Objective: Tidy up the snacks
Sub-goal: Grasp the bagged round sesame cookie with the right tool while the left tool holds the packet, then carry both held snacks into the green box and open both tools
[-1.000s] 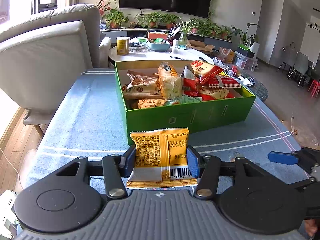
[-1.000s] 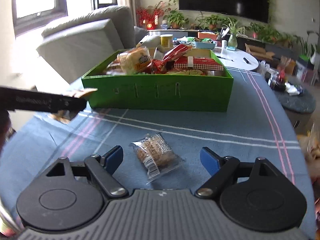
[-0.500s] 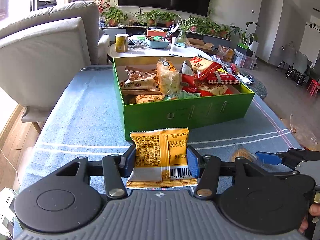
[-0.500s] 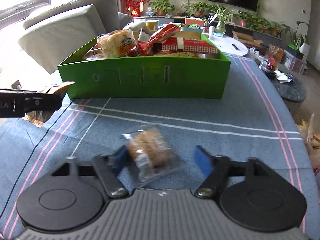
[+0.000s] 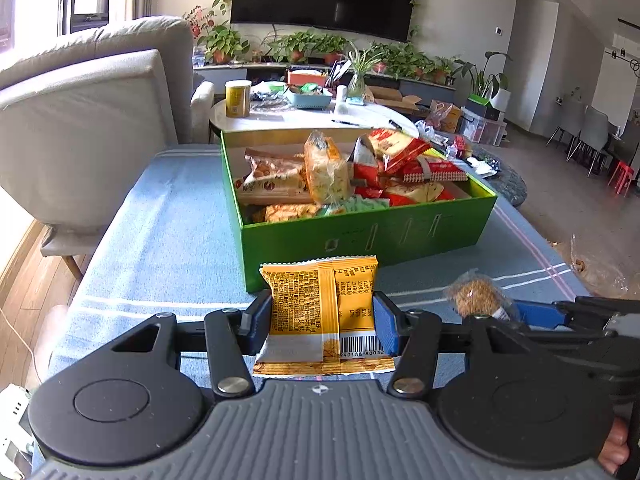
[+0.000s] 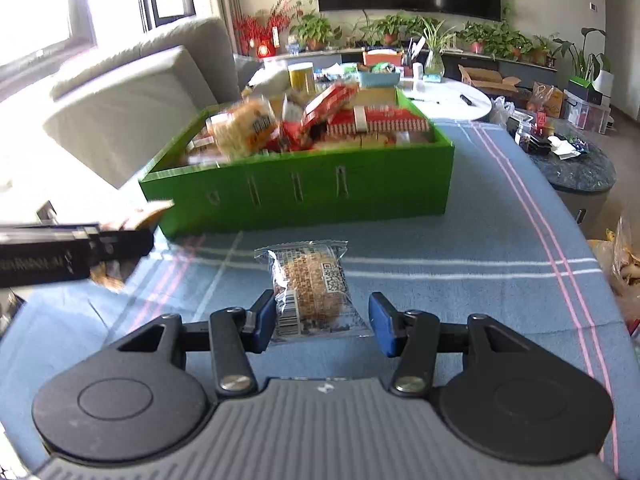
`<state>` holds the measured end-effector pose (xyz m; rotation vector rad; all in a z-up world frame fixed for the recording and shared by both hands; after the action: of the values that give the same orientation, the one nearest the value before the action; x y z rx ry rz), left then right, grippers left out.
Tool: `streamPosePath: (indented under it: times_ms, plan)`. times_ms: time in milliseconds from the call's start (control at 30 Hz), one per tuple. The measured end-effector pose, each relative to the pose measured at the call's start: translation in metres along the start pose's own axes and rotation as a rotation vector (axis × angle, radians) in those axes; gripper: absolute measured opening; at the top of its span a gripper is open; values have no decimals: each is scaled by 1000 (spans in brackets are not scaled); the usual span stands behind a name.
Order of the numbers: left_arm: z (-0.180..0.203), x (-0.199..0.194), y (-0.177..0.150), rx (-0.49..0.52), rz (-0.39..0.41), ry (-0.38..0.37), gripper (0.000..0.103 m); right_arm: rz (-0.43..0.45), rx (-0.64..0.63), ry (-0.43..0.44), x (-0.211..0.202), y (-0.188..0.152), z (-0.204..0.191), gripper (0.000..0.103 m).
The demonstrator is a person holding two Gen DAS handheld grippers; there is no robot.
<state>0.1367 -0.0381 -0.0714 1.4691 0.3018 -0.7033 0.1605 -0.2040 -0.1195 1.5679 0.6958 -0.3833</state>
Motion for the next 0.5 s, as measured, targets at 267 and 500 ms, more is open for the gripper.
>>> streamPosePath:
  times_ms: [267, 500]
  plan:
    - [1, -10, 16, 3, 42, -5, 49, 87, 29, 41, -14, 34, -4, 66]
    - [-1, -8, 41, 5, 78, 7, 49, 148, 33, 54, -17, 67, -5, 66]
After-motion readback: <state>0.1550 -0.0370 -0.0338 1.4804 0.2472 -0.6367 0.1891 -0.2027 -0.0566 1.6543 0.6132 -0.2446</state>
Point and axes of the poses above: each gripper's, at about its wrist camera, not at the fingertips, and x roughly the way its jaws point, z to its right, y to its top, the point moved 7 cm from there along x, roughly the way its jaws point
